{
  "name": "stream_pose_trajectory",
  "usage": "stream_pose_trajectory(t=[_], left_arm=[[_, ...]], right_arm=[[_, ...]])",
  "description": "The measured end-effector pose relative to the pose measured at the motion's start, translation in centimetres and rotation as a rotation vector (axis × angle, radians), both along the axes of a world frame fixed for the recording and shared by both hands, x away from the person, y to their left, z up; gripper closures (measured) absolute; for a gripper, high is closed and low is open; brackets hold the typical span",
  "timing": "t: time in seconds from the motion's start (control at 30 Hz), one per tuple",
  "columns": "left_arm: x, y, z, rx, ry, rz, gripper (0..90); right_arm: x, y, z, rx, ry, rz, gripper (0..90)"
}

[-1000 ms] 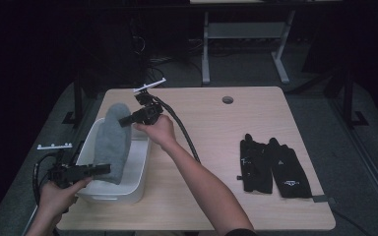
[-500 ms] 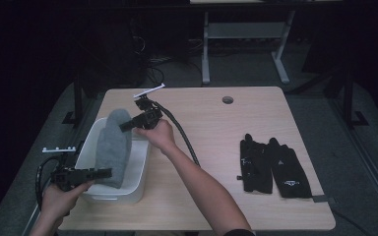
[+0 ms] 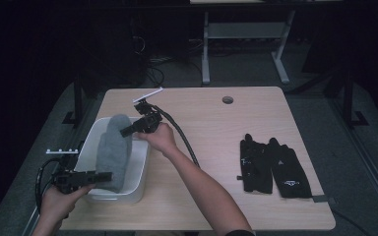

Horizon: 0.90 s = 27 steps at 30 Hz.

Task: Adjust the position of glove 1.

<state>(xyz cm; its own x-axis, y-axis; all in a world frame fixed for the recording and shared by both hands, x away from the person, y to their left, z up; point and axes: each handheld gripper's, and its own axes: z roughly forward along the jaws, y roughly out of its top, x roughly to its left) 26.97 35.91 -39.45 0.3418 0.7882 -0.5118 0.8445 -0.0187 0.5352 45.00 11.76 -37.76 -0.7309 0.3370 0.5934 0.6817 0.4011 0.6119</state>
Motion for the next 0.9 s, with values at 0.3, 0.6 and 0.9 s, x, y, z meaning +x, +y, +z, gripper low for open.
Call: stream_pose_trajectory(t=[0.3,0.6,0.9], left_arm=[[-0.3,0.7,0.9,-0.006,-0.046,0.015,31.4],[-0.1,0.6,1.2,-0.013,-0.063,0.011,31.5],[0.1,-0.1,2.2,-0.007,-0.111,-0.004,30.7]], right_arm=[[0.1,1.1,-1.1,-0.062,-0.002,0.019,75.5],[0.2,1.3,-0.7,-0.106,-0.035,-0.023,58.3],[0.4,-0.6,1.0,-0.078,-0.048,-0.031,55.6]])
